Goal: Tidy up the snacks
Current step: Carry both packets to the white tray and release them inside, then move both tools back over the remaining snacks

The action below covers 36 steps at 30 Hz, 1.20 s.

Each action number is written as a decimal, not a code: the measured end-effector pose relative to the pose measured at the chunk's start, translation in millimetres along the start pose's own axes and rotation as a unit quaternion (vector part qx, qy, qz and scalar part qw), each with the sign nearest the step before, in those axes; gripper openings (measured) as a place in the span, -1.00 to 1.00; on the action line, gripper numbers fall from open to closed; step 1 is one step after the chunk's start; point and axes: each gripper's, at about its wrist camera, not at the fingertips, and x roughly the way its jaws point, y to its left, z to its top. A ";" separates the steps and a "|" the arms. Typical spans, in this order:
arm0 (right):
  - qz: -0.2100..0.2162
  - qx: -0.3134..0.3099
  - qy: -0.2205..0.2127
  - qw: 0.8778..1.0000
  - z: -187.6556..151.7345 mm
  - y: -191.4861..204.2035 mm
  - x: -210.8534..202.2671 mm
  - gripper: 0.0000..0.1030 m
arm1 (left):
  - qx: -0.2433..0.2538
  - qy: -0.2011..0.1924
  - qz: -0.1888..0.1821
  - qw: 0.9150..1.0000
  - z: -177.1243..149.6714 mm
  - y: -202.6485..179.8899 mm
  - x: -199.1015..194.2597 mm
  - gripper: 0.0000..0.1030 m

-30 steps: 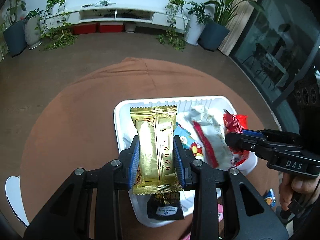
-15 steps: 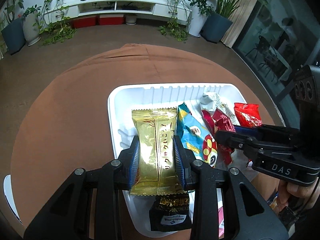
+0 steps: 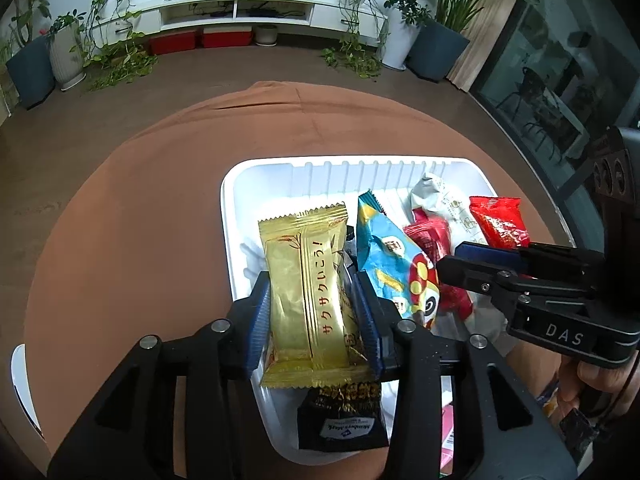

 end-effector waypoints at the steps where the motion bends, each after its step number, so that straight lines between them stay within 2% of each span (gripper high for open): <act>1: -0.001 -0.001 -0.003 1.000 -0.7 0.0 -3.3 -0.31 | -0.001 -0.002 0.000 1.000 -0.9 -0.9 -3.8 -0.11; 3: -0.002 -0.004 -0.010 1.000 -1.0 0.7 -9.3 -0.17 | -0.002 -0.009 0.002 1.000 -2.3 -0.7 -10.2 0.06; 7: 0.003 -0.006 -0.026 1.000 -5.7 3.4 -28.3 0.02 | -0.002 -0.027 0.005 1.000 -10.0 -4.2 -37.4 0.19; 9: 0.012 -0.005 -0.041 0.999 -11.4 4.1 -43.4 0.18 | -0.005 -0.039 0.007 0.999 -15.3 -3.7 -54.7 0.34; 12: 0.035 -0.002 -0.058 0.998 -24.4 4.2 -65.8 0.34 | -0.006 -0.054 0.011 0.998 -26.2 -0.8 -81.0 0.47; 15: 0.058 -0.005 -0.071 0.996 -42.0 5.8 -86.4 0.54 | -0.014 -0.066 0.010 0.998 -49.8 0.4 -107.9 0.62; 18: 0.084 -0.008 -0.087 0.993 -70.9 8.5 -109.3 0.59 | -0.031 -0.071 0.008 0.997 -77.4 3.8 -127.0 0.66; 22: 0.103 -0.010 -0.101 0.990 -121.2 12.7 -133.4 0.62 | -0.064 -0.058 0.012 0.996 -130.8 6.2 -139.1 0.66; 30: 0.123 0.033 -0.112 0.986 -226.0 4.4 -152.3 0.63 | -0.121 -0.030 0.000 0.992 -210.8 4.7 -133.6 0.66; 33: 0.123 0.040 -0.104 0.986 -256.5 4.1 -151.8 0.63 | -0.123 -0.018 0.005 0.992 -222.1 1.6 -123.5 0.66; 36: 0.120 0.042 -0.100 0.987 -273.1 3.5 -153.4 0.63 | -0.120 -0.026 0.015 0.992 -221.9 -2.0 -122.8 0.66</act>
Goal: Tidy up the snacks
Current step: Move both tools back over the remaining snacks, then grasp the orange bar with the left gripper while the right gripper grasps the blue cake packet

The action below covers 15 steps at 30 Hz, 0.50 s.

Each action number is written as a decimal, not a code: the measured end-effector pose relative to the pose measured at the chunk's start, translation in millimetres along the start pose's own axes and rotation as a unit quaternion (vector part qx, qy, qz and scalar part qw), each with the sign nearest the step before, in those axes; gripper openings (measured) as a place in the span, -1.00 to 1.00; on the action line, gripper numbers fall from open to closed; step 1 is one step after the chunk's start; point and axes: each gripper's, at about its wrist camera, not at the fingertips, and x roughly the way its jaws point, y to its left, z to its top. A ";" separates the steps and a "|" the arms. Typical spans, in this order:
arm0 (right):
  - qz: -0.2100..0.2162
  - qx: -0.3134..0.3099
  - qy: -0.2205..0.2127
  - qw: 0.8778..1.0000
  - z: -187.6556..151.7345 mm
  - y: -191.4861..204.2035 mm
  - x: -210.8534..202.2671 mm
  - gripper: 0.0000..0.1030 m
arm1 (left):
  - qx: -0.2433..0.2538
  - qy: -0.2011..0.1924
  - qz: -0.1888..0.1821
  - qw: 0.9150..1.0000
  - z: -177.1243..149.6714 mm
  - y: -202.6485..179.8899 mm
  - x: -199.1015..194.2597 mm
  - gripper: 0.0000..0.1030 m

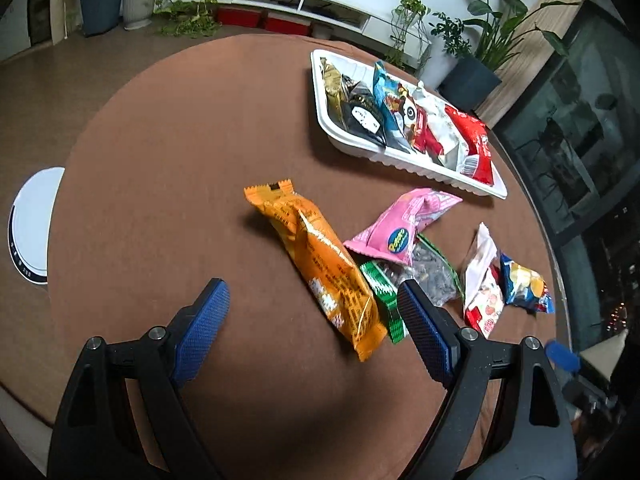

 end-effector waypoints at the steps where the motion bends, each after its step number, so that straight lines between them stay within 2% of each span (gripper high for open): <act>1: -0.001 0.001 0.000 1.000 -3.7 -0.1 -1.6 0.63 | 0.003 -0.001 0.002 1.000 0.4 -1.8 0.6 0.65; 4: -0.005 -0.001 -0.003 1.000 -8.3 0.5 -4.1 0.63 | 0.006 0.002 0.010 1.000 4.4 -4.8 4.5 0.62; 9: -0.009 -0.013 -0.011 1.000 -7.3 5.0 -4.3 0.63 | 0.005 0.005 0.017 1.000 21.3 -6.2 15.2 0.20; 15: -0.013 -0.027 -0.014 0.999 -9.0 8.7 -5.1 0.63 | 0.020 0.009 0.028 0.999 29.0 -8.6 26.6 0.13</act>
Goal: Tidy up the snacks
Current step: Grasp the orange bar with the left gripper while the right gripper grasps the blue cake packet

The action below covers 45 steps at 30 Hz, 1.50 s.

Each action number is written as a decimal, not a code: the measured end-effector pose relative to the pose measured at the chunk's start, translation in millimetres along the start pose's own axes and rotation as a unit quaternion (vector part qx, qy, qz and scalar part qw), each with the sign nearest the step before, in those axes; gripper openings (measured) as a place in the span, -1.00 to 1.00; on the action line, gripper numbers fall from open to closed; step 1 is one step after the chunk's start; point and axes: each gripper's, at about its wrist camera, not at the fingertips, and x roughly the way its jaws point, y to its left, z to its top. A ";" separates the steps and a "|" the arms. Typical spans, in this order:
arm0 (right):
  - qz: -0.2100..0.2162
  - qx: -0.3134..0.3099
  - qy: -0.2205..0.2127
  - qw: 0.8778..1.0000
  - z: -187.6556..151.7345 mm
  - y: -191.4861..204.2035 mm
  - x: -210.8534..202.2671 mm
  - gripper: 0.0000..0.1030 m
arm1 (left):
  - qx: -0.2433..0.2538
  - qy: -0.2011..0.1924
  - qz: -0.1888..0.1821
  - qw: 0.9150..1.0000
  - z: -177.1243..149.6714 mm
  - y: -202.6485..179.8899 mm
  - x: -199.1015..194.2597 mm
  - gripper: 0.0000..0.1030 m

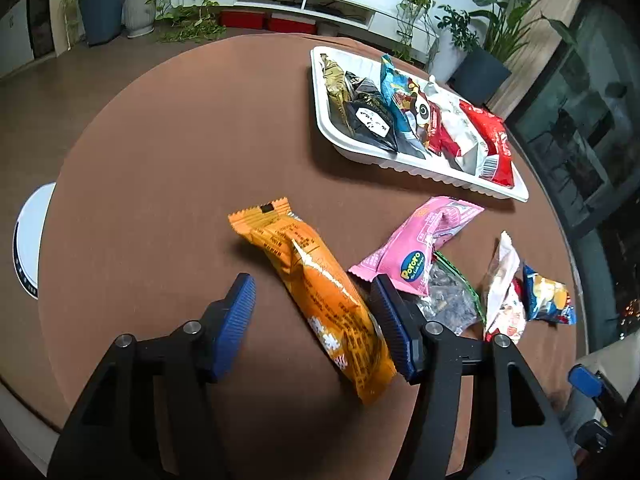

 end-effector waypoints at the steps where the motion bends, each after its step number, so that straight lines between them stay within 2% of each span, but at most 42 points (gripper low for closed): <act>1: -0.001 -0.001 0.000 1.000 0.7 0.3 -0.1 0.63 | 0.004 0.001 0.002 1.000 1.4 -1.1 1.8 0.13; 11: -0.013 -0.020 0.001 1.000 7.1 0.2 -5.1 0.63 | 0.077 0.016 0.028 0.996 10.7 -17.0 14.4 -0.38; 16: -0.019 -0.028 0.004 0.999 6.8 -0.2 -7.4 0.62 | 0.132 0.036 0.041 0.990 8.6 -24.2 16.6 -0.38; 22: -0.034 -0.075 0.020 0.996 19.8 -5.5 -10.6 0.62 | 0.152 0.042 0.049 0.986 7.6 -27.4 18.8 -0.38; 23: -0.034 -0.083 0.022 0.996 22.4 -7.5 -11.2 0.62 | 0.154 0.041 0.047 0.986 7.1 -27.9 18.8 -0.43; 25: -0.042 -0.119 0.038 0.991 31.6 -13.3 -10.4 0.62 | 0.160 0.042 0.045 0.985 4.7 -29.3 17.2 -0.53; 30: -0.052 -0.204 0.093 0.973 44.2 -26.7 4.8 0.62 | 0.172 0.046 0.033 0.984 -7.1 -30.3 9.0 -0.56; 31: -0.069 -0.228 0.108 0.965 47.0 -29.1 11.5 0.61 | 0.174 0.045 0.031 0.983 -10.5 -30.1 6.8 -0.56; 33: -0.072 -0.257 0.136 0.954 49.6 -32.1 22.2 0.61 | 0.177 0.046 0.026 0.983 -17.5 -28.3 1.7 -0.56; 35: -0.078 -0.281 0.144 0.946 53.5 -34.9 30.5 0.57 | 0.178 0.049 0.021 0.983 -23.1 -25.8 -3.1 -0.58; 41: -0.067 -0.304 0.184 0.932 69.9 -44.3 53.2 0.56 | 0.178 0.054 0.010 0.983 -42.8 -18.6 -18.6 -0.58; 45: -0.075 -0.330 0.225 0.914 72.3 -46.9 71.4 0.55 | 0.184 0.057 0.005 0.981 -53.7 -19.1 -26.0 -0.58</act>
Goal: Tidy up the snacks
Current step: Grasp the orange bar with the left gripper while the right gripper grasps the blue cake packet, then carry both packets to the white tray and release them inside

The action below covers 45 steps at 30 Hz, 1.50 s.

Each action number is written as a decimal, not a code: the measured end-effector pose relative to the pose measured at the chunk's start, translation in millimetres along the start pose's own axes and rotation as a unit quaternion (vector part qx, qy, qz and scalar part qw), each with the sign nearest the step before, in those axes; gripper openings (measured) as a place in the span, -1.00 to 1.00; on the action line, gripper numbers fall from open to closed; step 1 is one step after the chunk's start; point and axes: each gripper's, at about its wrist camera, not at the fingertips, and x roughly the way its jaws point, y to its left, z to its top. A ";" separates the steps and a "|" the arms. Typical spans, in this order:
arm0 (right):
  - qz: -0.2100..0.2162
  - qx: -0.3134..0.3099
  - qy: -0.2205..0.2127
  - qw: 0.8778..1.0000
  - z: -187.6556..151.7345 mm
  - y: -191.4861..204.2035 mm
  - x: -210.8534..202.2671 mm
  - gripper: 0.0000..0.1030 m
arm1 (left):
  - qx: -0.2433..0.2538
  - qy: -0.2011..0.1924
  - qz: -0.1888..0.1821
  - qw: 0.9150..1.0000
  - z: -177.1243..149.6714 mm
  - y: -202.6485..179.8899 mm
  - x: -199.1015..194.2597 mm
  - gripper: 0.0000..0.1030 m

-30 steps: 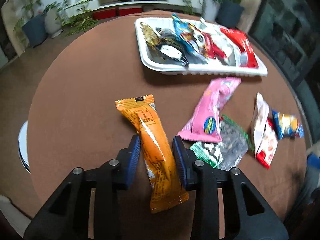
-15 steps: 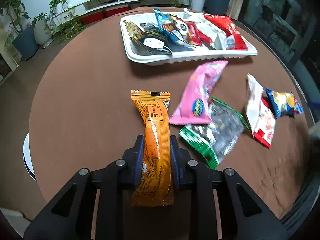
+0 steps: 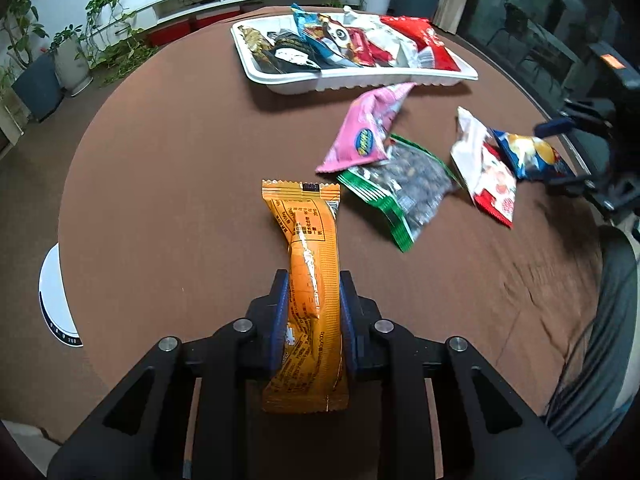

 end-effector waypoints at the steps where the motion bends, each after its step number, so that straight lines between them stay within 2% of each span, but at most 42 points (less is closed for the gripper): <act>1: 0.000 -0.008 0.015 1.000 1.8 -0.9 5.4 0.50 | 0.000 0.000 -0.001 1.000 -1.6 -1.0 -0.8 -0.58; 6: 0.007 -0.031 0.068 0.997 6.6 -4.8 25.6 0.44 | 0.002 0.001 -0.011 1.000 -7.1 -3.3 -4.1 -0.58; 10: 0.039 -0.012 0.077 0.996 9.6 -16.6 30.3 0.48 | 0.004 0.000 -0.014 1.000 -8.3 -3.5 -4.9 -0.58; 15: 0.038 -0.004 0.080 0.996 8.1 -18.5 29.9 0.43 | 0.005 -0.001 -0.017 1.000 -8.9 -2.7 -5.0 -0.58; 23: 0.037 -0.001 0.079 0.996 5.2 -5.8 20.8 -0.02 | 0.013 0.000 -0.015 1.000 -7.8 -5.0 -4.2 -0.58; 25: 0.035 0.006 0.077 0.996 7.7 -0.7 17.8 -0.26 | 0.013 0.000 -0.015 1.000 -7.3 -5.4 -3.8 -0.58; 27: 0.035 0.020 0.073 0.996 7.7 2.9 16.1 -0.41 | 0.010 -0.001 -0.017 1.000 -6.9 -3.9 -3.9 -0.61; 33: 0.034 0.052 0.055 0.997 -1.1 21.7 8.7 -0.45 | -0.004 -0.008 -0.021 1.000 -9.0 -1.5 -5.1 -0.64; 41: 0.075 0.157 -0.025 0.984 -23.5 26.4 -19.3 -0.46 | -0.038 -0.025 -0.046 0.998 -14.4 7.9 -11.9 -0.64; 45: 0.089 0.182 -0.057 0.978 -31.0 16.3 -34.3 -0.46 | -0.053 -0.037 -0.060 0.996 -13.3 11.3 -18.4 -0.64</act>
